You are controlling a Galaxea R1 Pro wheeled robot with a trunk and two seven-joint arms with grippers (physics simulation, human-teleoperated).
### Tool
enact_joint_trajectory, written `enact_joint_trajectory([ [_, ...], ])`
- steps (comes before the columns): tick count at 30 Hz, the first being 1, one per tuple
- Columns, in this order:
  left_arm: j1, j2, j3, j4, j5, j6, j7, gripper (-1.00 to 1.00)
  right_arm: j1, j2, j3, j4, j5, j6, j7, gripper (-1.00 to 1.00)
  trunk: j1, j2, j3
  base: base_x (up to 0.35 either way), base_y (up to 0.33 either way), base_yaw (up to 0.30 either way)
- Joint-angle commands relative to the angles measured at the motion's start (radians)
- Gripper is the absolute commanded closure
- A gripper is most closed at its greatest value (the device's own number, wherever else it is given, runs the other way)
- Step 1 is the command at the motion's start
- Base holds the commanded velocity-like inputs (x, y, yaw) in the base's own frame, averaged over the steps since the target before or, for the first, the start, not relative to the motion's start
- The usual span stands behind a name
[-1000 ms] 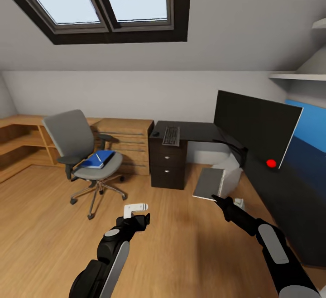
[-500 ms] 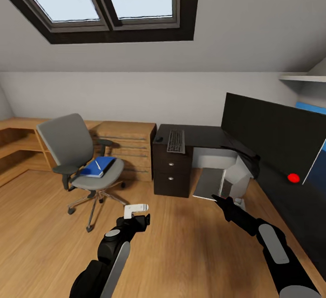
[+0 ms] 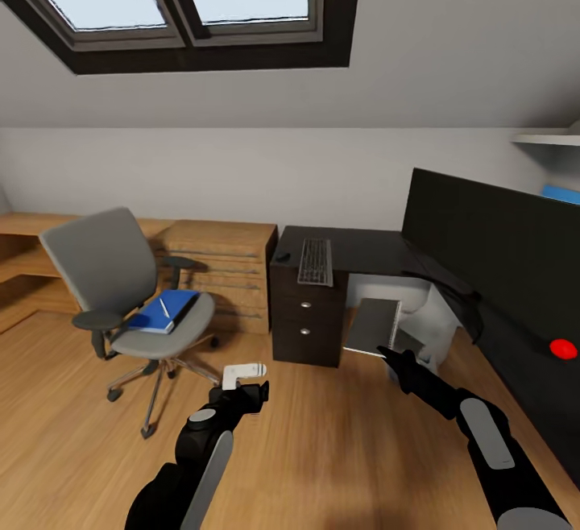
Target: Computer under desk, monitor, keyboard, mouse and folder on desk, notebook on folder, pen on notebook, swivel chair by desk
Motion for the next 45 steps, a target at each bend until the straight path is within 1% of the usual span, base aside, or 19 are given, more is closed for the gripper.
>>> enact_joint_trajectory([
  [1,-0.001,0.000,-0.001,-0.001,0.011,0.003,0.009,-1.00,-0.001,0.000,-0.003,0.000,-0.004,0.007,0.005,1.00,0.001,-0.001,-0.001,0.325,0.000,0.000],
  [6,-0.001,-0.001,-0.004,0.006,0.011,0.003,0.009,-1.00,-0.001,-0.005,-0.004,0.000,-0.004,0.007,0.005,1.00,0.001,-0.001,-0.001,0.325,0.000,0.000],
  [12,-0.001,-0.001,-0.022,0.012,0.011,0.003,0.010,-1.00,-0.001,-0.003,-0.006,0.001,-0.004,0.005,0.001,1.00,0.001,-0.001,-0.001,0.325,0.000,0.000],
  [25,-0.001,0.000,-0.023,0.013,0.011,0.002,0.011,-1.00,-0.001,-0.003,-0.010,0.002,-0.004,0.002,-0.001,1.00,0.001,-0.001,-0.001,0.325,0.000,0.000],
  [28,-0.001,0.001,-0.023,0.012,0.012,0.002,0.010,-1.00,-0.001,-0.002,-0.012,0.013,-0.005,-0.028,-0.002,1.00,0.001,-0.001,-0.001,0.325,0.000,0.000],
  [29,-0.001,0.001,-0.023,0.011,0.012,0.001,0.010,-1.00,-0.001,-0.001,-0.012,0.020,-0.005,-0.051,-0.002,1.00,0.001,-0.001,-0.001,0.325,0.000,0.000],
  [30,-0.001,0.002,-0.023,0.009,0.012,0.001,0.010,-1.00,-0.001,-0.001,-0.011,0.030,-0.007,-0.120,-0.003,1.00,0.001,-0.001,-0.001,0.325,0.000,0.000],
  [31,-0.001,0.002,-0.022,0.009,0.012,0.001,0.010,-1.00,-0.001,-0.002,-0.011,0.032,-0.007,-0.145,-0.003,1.00,0.001,-0.001,-0.001,0.325,0.000,0.000],
  [34,-0.001,0.002,-0.022,0.008,0.012,0.001,0.010,-1.00,-0.001,-0.002,-0.011,0.034,-0.009,-0.186,-0.003,1.00,0.001,-0.001,-0.001,0.325,0.000,0.000],
  [35,-0.001,0.002,-0.021,0.008,0.012,0.001,0.009,-1.00,-0.002,-0.003,-0.010,0.034,-0.018,-0.216,-0.004,1.00,0.001,-0.001,-0.001,0.325,0.000,0.000],
  [37,-0.001,0.002,-0.020,0.008,0.012,0.001,0.009,-1.00,-0.004,-0.003,-0.010,0.035,-0.025,-0.229,-0.004,1.00,0.001,-0.001,-0.001,0.325,0.000,0.000],
  [39,-0.001,0.002,-0.019,0.008,0.012,0.001,0.009,-1.00,-0.010,-0.003,-0.008,0.036,-0.041,-0.244,-0.028,1.00,0.001,-0.001,-0.001,0.325,0.000,0.000],
  [41,-0.001,0.003,-0.018,0.007,0.012,0.001,0.009,-1.00,-0.019,-0.004,-0.012,0.062,-0.064,-0.247,-0.046,1.00,0.001,-0.001,-0.001,0.325,0.000,0.000],
  [42,-0.001,0.003,-0.018,0.007,0.012,0.001,0.009,-1.00,-0.026,-0.005,-0.020,0.076,-0.084,-0.247,-0.054,1.00,0.001,-0.001,-0.001,0.325,0.000,0.000],
  [45,-0.001,0.003,-0.018,0.007,0.012,0.001,0.009,-1.00,-0.037,-0.007,-0.051,0.098,-0.193,-0.241,-0.069,1.00,0.001,-0.001,-0.001,0.325,0.000,0.000],
])
